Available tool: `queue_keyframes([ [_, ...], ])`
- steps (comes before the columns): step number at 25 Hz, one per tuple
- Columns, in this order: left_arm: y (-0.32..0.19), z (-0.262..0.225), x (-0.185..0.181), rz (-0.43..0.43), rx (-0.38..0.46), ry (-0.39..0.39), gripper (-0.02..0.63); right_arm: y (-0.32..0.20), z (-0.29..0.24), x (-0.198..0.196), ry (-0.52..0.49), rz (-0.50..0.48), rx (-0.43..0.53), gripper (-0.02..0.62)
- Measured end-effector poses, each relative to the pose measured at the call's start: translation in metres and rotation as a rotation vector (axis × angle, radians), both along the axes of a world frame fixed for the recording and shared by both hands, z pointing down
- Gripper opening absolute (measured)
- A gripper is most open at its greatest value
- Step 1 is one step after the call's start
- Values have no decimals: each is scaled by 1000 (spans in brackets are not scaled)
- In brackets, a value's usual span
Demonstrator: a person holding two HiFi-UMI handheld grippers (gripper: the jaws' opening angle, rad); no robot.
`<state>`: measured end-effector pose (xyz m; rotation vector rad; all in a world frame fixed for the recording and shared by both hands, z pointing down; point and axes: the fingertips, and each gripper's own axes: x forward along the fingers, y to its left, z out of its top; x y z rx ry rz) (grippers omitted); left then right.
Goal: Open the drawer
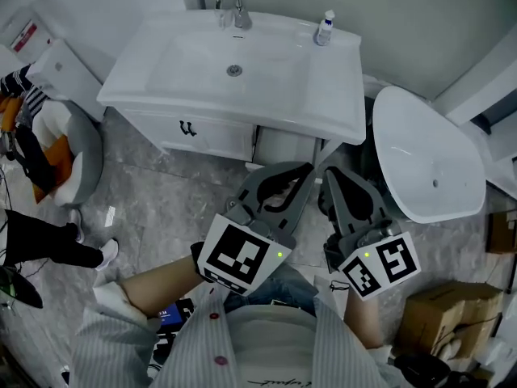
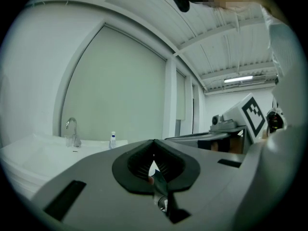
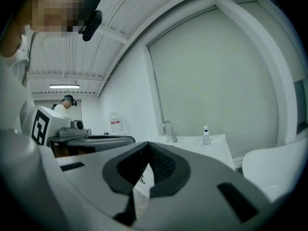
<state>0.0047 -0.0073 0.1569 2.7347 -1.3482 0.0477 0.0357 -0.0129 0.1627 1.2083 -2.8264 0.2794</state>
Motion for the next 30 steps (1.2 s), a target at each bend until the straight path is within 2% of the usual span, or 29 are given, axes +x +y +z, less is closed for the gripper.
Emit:
queue_keyframes([
  [30,-8,19,6,32,-36,-40,17,-5,18,-4,21,-36,-56,8],
])
